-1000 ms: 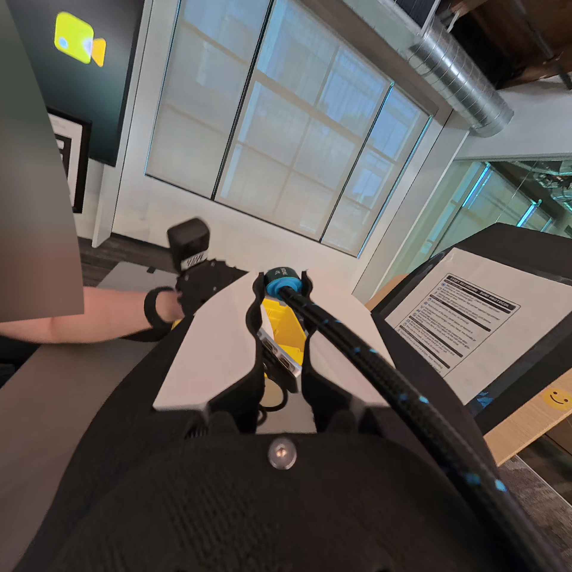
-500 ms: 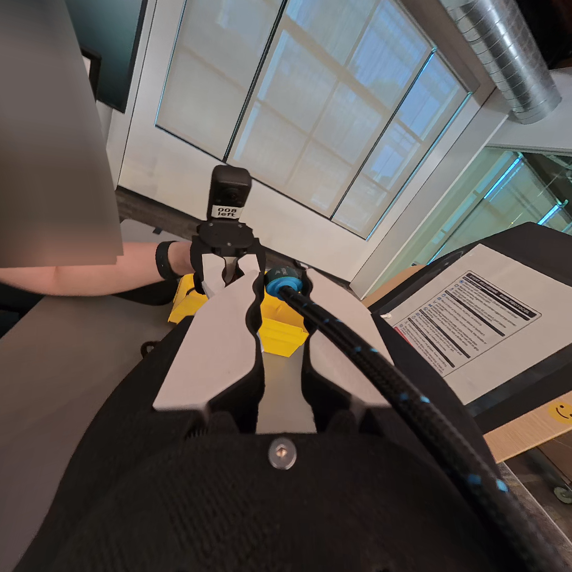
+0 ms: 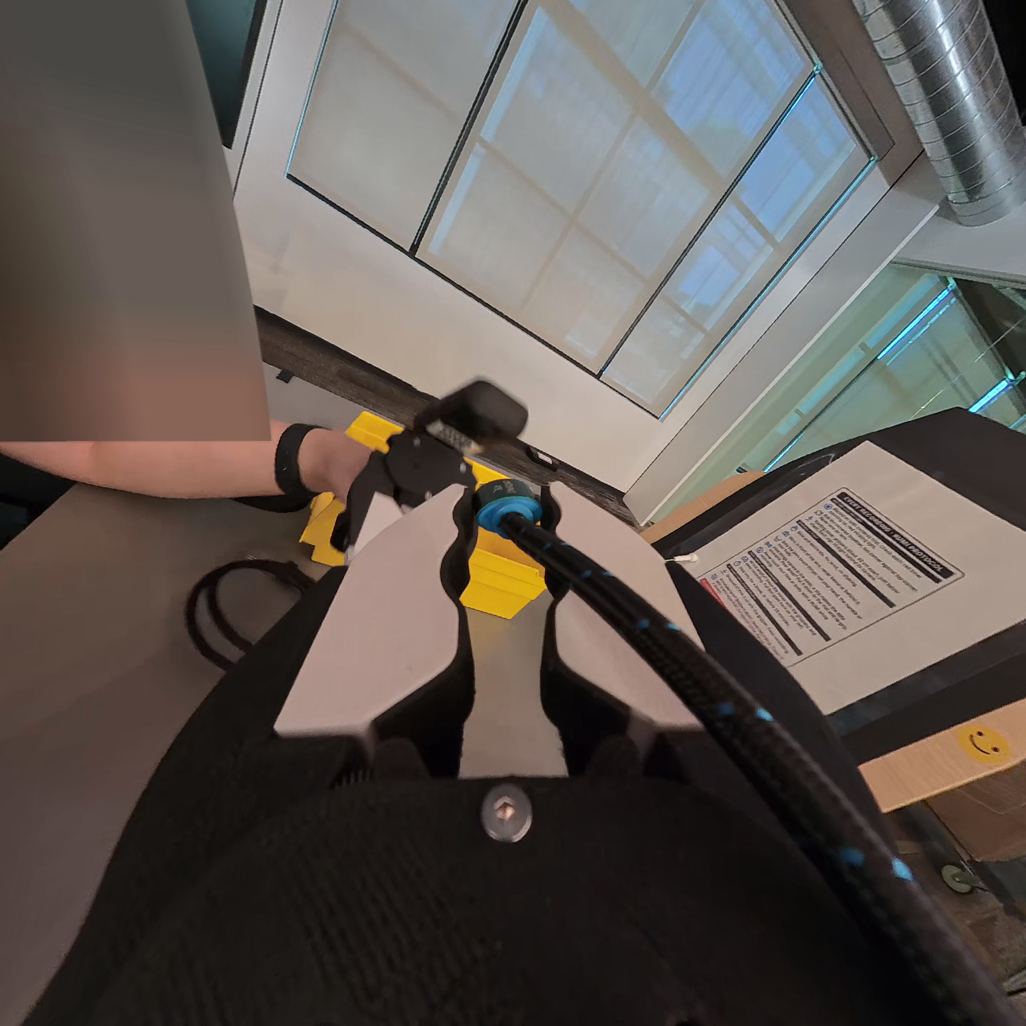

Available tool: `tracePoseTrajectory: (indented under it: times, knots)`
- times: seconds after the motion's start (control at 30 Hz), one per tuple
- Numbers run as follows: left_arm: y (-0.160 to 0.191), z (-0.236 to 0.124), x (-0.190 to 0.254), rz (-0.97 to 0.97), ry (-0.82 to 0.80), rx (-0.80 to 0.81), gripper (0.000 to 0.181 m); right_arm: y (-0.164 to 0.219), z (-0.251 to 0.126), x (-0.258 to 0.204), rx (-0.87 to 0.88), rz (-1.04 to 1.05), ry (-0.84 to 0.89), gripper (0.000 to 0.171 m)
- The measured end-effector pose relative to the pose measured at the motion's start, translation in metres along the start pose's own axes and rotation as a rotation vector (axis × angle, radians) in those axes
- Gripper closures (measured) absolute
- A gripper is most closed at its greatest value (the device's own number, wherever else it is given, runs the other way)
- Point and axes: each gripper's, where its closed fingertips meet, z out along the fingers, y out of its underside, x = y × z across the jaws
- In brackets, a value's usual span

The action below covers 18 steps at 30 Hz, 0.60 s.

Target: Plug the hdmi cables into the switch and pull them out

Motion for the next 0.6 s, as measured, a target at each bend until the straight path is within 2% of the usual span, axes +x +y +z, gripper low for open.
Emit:
tracePoseTrajectory:
  times: [0.03, 0.23, 0.4, 0.5, 0.6]
  knots:
    - [0.005, 0.007, -0.002, -0.037, 0.004, -0.023, 0.16, -0.001, -0.001, 0.001, 0.0, -0.004, 0.003, 0.148]
    - [0.043, 0.05, -0.013, -0.225, 0.038, -0.213, 0.16, -0.009, -0.01, 0.003, 0.022, -0.017, 0.021, 0.148]
    - [0.056, 0.067, -0.02, -0.354, 0.107, -0.247, 0.16, -0.012, -0.014, 0.003, 0.028, -0.029, 0.025, 0.148]
    - [0.058, 0.071, -0.015, -0.507, 0.244, -0.241, 0.16, -0.015, -0.017, 0.004, 0.033, -0.036, 0.032, 0.148]
    - [0.061, 0.074, -0.021, -0.597, 0.287, -0.228, 0.16, -0.018, -0.021, 0.005, 0.046, -0.04, 0.037, 0.148]
